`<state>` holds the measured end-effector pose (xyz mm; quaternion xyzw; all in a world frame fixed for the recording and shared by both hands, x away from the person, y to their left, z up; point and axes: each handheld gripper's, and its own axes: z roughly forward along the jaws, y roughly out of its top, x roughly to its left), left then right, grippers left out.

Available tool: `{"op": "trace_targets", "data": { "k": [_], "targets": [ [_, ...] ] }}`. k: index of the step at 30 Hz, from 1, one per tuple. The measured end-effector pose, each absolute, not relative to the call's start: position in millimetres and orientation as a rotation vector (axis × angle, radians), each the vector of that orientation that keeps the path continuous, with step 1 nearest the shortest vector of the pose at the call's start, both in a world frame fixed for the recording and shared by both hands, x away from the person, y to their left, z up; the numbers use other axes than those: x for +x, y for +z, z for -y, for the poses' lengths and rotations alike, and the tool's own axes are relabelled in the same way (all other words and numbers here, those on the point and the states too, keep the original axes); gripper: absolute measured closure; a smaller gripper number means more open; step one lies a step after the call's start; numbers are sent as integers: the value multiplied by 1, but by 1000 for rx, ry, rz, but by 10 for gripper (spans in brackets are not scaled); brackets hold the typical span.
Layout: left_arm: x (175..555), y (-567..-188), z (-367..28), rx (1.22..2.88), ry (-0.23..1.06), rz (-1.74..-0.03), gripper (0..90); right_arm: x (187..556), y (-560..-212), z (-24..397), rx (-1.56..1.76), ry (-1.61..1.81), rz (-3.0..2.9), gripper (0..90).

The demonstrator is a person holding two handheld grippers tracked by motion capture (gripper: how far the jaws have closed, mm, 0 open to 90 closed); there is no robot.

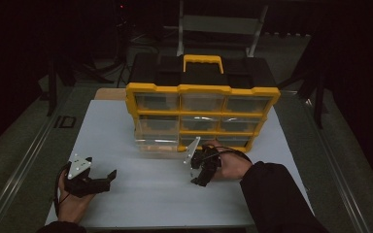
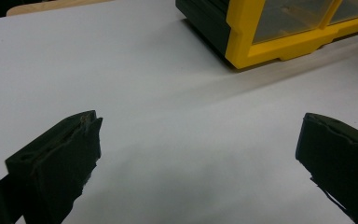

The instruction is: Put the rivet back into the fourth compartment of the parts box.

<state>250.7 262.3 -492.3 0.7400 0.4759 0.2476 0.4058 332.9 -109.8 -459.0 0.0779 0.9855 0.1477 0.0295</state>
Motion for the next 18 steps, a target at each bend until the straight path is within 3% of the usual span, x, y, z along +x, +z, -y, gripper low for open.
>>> {"op": "trace_targets", "data": {
  "k": [13,18],
  "targets": [
    [250,-492,-262,1867,625,-1198,5,346,-490,99,260,444,-3108,553],
    [251,-492,-262,1867,625,-1199,5,348,-489,98,271,430,-3109,609]
  ]
}}
